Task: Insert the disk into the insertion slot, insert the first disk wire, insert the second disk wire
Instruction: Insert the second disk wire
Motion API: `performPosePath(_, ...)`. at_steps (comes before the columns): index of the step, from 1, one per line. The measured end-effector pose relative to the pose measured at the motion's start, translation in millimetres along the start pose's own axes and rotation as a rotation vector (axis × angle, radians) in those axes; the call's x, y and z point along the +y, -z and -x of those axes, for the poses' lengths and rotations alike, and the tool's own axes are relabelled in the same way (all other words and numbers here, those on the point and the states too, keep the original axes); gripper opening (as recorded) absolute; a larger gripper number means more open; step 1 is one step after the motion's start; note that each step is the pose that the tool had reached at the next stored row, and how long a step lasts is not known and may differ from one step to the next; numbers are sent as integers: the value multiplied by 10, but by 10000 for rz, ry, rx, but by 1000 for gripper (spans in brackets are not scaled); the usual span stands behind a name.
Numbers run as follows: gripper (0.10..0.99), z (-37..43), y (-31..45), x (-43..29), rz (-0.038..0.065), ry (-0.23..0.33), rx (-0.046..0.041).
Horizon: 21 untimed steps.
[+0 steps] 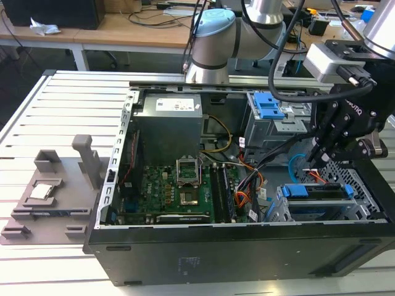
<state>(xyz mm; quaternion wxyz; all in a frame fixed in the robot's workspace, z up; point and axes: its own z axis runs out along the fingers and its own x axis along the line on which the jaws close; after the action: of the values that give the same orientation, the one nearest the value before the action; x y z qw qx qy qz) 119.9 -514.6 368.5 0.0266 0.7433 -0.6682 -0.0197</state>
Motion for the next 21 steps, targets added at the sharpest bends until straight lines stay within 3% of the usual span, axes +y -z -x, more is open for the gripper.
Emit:
performPosePath(13, 165, -32, -47, -12, -1, 3, -19)
performPosePath(19, 165, -191, -119, -56, 4, 3, -75)
performPosePath(21, 165, -210, -159, -79, 5, 6, -117)
